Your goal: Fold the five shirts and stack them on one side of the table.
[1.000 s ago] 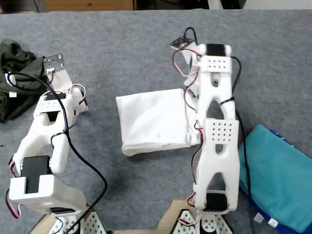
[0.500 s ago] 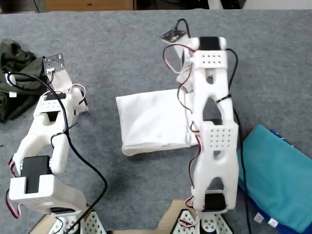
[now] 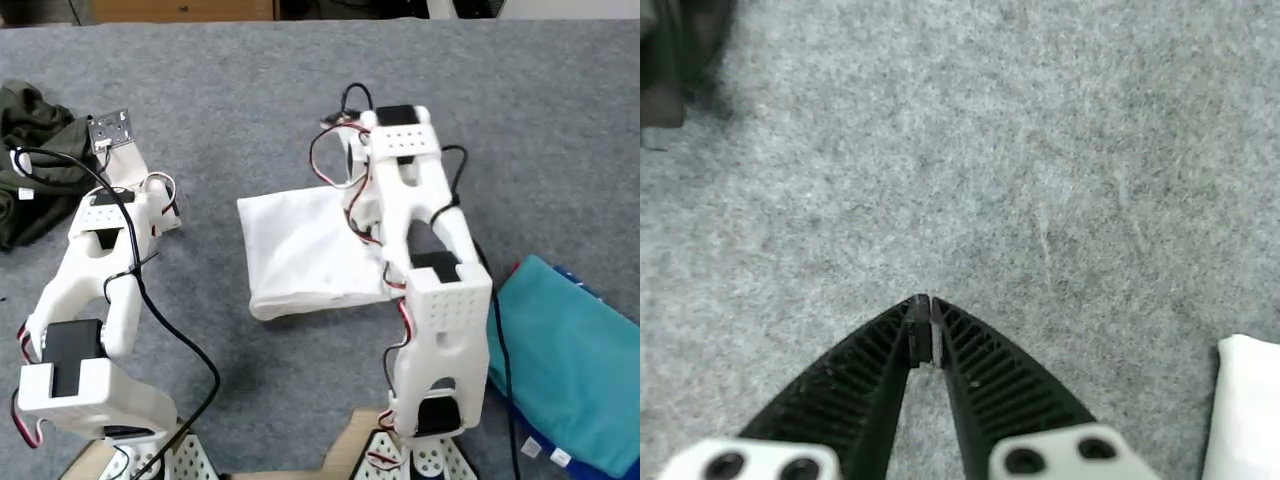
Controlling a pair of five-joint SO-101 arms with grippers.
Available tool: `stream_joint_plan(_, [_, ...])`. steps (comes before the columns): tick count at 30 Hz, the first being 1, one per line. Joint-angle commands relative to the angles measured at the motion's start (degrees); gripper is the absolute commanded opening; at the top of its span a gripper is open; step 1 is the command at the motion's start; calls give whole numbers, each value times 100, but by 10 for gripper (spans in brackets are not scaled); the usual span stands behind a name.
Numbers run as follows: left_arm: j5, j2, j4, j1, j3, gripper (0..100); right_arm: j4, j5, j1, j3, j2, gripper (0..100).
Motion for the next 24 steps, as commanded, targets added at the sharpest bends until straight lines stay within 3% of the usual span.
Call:
stream_joint_plan(1, [35,-136,-88,-26,-105,19,-88,-141,-92,-312,215,144])
stream_joint_plan(7, [35,-136,-88,-26,-105,19,-44,-141,-66,-655,752,129])
stream_joint_plan(12, [35,-136,-88,-26,-105,19,97,-132,-13,-875,752,23])
stream_joint_plan(21, [35,-136,-88,-26,-105,19,536,-88,207,-1516,752,23])
stream_joint_plan(24, [35,-136,-88,-26,-105,19,598,-88,259,-1666,752,101])
